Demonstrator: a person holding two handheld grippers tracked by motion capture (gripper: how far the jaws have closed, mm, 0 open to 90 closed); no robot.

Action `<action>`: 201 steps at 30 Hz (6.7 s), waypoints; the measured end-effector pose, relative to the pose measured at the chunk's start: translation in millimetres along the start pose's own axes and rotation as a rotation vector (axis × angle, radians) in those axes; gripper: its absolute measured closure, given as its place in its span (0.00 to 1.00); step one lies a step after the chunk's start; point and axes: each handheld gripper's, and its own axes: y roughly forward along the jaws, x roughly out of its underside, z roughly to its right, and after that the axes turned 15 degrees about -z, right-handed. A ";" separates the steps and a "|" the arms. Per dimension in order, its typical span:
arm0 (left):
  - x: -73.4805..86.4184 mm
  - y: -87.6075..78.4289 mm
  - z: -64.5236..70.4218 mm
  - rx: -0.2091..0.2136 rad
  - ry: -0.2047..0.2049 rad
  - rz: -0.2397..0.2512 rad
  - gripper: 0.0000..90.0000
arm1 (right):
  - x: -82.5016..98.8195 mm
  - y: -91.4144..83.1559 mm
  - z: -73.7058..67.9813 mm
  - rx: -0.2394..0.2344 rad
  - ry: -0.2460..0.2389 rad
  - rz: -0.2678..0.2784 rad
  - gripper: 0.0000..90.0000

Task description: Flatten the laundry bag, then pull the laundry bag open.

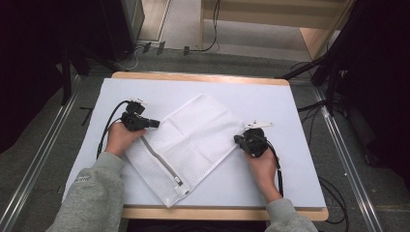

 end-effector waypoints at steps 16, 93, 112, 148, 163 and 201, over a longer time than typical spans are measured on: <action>43.5 -18.8 26.3 0.020 -0.048 0.034 1.00 | -37.9 10.9 31.6 -0.042 -0.012 -0.022 1.00; 34.2 -0.7 29.4 -0.035 -0.099 0.046 1.00 | -12.5 11.5 -33.0 -0.092 -0.140 -0.068 1.00; 33.0 -5.2 20.0 -0.076 -0.108 0.061 1.00 | -43.3 25.7 6.9 -0.156 -0.122 -0.050 0.99; 34.4 -30.4 72.0 0.006 0.035 0.071 0.50 | -19.1 -15.4 -16.9 -0.200 -0.132 -0.011 1.00; 36.8 -26.7 103.7 0.028 0.092 0.059 0.43 | 11.2 -26.6 -28.9 -0.232 -0.148 -0.028 1.00; 14.4 9.2 164.6 0.142 0.248 0.009 0.66 | 39.1 -27.0 -48.9 -0.237 -0.167 -0.065 1.00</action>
